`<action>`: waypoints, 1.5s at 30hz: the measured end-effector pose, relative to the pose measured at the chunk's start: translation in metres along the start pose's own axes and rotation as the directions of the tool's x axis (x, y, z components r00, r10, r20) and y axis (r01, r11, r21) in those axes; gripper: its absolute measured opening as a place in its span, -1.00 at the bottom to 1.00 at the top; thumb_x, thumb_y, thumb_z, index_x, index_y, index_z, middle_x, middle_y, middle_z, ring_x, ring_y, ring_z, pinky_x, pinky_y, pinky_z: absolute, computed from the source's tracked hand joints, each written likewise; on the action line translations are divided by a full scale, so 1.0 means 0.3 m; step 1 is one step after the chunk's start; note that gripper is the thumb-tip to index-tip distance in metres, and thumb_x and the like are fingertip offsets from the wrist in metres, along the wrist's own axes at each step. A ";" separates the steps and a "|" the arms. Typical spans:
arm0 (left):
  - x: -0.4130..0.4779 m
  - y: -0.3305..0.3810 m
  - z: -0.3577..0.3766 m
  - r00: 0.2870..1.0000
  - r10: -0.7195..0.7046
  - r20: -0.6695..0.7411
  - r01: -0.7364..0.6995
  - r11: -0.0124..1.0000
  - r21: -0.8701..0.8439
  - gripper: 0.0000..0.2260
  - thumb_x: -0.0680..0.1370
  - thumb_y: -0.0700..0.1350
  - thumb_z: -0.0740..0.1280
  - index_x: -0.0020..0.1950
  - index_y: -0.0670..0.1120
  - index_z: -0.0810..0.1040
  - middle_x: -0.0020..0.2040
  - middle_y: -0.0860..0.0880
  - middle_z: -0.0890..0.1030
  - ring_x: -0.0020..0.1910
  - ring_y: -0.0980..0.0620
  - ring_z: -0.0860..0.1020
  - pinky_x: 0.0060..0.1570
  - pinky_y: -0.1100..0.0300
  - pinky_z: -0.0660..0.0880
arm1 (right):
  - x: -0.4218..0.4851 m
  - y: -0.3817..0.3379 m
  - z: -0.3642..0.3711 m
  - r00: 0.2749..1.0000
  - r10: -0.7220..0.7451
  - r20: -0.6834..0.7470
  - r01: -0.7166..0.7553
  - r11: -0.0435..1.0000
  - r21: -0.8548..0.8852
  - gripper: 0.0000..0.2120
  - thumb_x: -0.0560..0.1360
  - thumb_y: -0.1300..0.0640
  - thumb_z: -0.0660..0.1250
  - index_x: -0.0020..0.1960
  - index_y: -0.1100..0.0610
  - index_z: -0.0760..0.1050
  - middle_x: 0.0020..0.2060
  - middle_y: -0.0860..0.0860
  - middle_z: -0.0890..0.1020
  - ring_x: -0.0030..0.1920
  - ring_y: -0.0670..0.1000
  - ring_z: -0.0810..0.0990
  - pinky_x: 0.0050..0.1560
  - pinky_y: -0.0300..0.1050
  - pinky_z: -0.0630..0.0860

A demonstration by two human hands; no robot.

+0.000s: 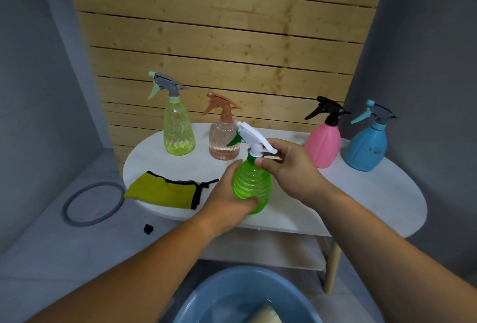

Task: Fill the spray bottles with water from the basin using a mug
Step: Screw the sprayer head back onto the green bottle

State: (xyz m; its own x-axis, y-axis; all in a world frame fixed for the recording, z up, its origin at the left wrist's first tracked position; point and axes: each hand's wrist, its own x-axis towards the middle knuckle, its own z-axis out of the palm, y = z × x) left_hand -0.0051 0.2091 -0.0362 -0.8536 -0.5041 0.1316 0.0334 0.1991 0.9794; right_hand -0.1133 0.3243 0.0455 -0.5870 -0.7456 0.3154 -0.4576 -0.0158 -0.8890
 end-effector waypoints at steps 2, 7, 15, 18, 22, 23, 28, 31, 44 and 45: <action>0.002 -0.002 -0.006 0.999 0.027 -0.026 -0.025 0.998 0.061 -0.41 0.29 -0.10 0.59 0.22 0.26 0.46 0.03 0.27 0.66 0.01 0.30 0.62 -0.01 0.37 0.53 | -0.002 0.002 -0.003 1.000 0.009 0.014 -0.010 1.000 0.017 -0.67 0.52 0.37 0.37 0.09 -0.05 0.60 0.01 -0.05 0.72 0.04 -0.08 0.67 0.08 -0.24 0.55; 0.000 0.001 0.008 0.990 0.066 -0.125 -0.050 0.991 0.128 -0.46 0.26 -0.05 0.70 0.07 0.18 0.47 -0.04 0.18 0.64 -0.07 0.37 0.58 -0.14 0.48 0.47 | -0.005 0.011 -0.007 0.999 0.043 0.026 -0.045 0.997 0.060 -0.71 0.55 0.36 0.33 0.21 0.09 0.55 0.11 0.10 0.68 0.16 0.07 0.63 0.25 0.02 0.55; -0.007 0.014 0.012 0.988 0.079 -0.129 -0.058 0.985 0.164 -0.47 0.24 0.01 0.68 0.04 0.20 0.45 -0.07 0.30 0.64 -0.09 0.41 0.57 -0.19 0.50 0.44 | 0.004 0.010 0.009 0.999 0.025 -0.029 -0.025 1.000 0.014 -0.78 0.50 0.28 0.43 0.09 0.04 0.60 -0.01 0.05 0.72 0.05 0.02 0.68 0.11 -0.07 0.61; -0.011 0.018 0.012 0.991 0.068 -0.117 -0.050 0.987 0.155 -0.47 0.24 0.04 0.66 0.06 0.21 0.44 -0.05 0.44 0.59 -0.09 0.41 0.57 -0.18 0.51 0.44 | 0.006 0.009 0.011 0.999 0.029 -0.044 -0.027 0.999 0.045 -0.78 0.50 0.27 0.43 0.06 0.00 0.61 -0.05 -0.02 0.71 -0.02 -0.12 0.67 -0.03 -0.29 0.57; -0.011 0.015 0.010 0.992 0.065 -0.108 -0.049 0.989 0.137 -0.46 0.25 0.05 0.66 0.08 0.23 0.44 -0.03 0.41 0.60 -0.09 0.39 0.59 -0.19 0.51 0.45 | 0.000 0.004 0.000 0.998 0.034 -0.044 -0.031 0.996 0.083 -0.79 0.52 0.25 0.43 0.04 -0.05 0.62 -0.11 -0.10 0.71 -0.06 -0.18 0.66 -0.10 -0.37 0.52; -0.011 0.013 0.010 0.993 0.059 -0.101 -0.046 0.991 0.127 -0.46 0.27 0.03 0.67 0.08 0.23 0.43 -0.03 0.39 0.60 -0.09 0.39 0.59 -0.19 0.51 0.45 | 0.000 0.003 -0.005 0.999 0.037 -0.037 -0.034 0.996 0.079 -0.79 0.52 0.26 0.43 0.03 -0.03 0.63 -0.14 -0.13 0.71 -0.09 -0.20 0.65 -0.11 -0.39 0.50; -0.004 0.008 0.008 1.000 -0.001 -0.014 0.001 0.999 0.032 -0.43 0.30 -0.06 0.56 0.22 0.27 0.43 0.06 0.19 0.65 0.01 0.28 0.63 0.01 0.33 0.56 | 0.004 0.002 -0.012 1.000 0.019 -0.022 -0.019 1.000 0.004 -0.81 0.51 0.27 0.43 0.00 -0.01 0.64 -0.11 -0.07 0.72 -0.13 -0.22 0.63 -0.08 -0.39 0.52; 0.001 0.000 0.001 1.000 0.009 -0.013 -0.008 0.999 0.047 -0.43 0.30 -0.07 0.55 0.22 0.24 0.44 0.11 0.13 0.65 0.06 0.23 0.63 0.12 0.18 0.60 | 0.004 0.005 -0.010 0.999 0.003 -0.037 -0.003 1.000 -0.007 -0.78 0.51 0.26 0.43 -0.05 -0.06 0.62 -0.10 -0.03 0.71 -0.13 -0.22 0.63 -0.10 -0.40 0.51; 0.022 0.012 0.049 0.997 0.015 -0.082 -0.005 0.993 0.119 -0.32 0.26 -0.05 0.67 0.27 0.15 0.41 0.06 0.12 0.60 -0.02 0.21 0.60 -0.06 0.37 0.51 | 0.000 0.038 -0.036 0.996 -0.010 -0.084 0.011 1.000 0.007 -0.77 0.49 0.25 0.45 0.01 -0.08 0.63 -0.11 -0.15 0.71 -0.04 -0.18 0.65 0.02 -0.32 0.54; 0.022 0.016 0.050 0.994 -0.002 -0.109 0.016 0.991 0.135 -0.27 0.24 -0.01 0.70 0.29 0.11 0.40 0.06 0.09 0.58 -0.02 0.21 0.59 -0.03 0.31 0.52 | 0.001 0.040 -0.037 0.996 -0.011 -0.085 0.011 1.000 0.010 -0.77 0.49 0.25 0.46 0.01 -0.07 0.63 -0.11 -0.14 0.71 -0.04 -0.18 0.65 0.03 -0.31 0.54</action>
State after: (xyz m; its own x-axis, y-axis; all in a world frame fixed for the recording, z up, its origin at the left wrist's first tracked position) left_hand -0.0183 0.2193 -0.0329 -0.7916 -0.5933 0.1460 -0.0510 0.3024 0.9518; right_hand -0.1263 0.3314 0.0387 -0.6370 -0.6859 0.3519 -0.4577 -0.0308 -0.8886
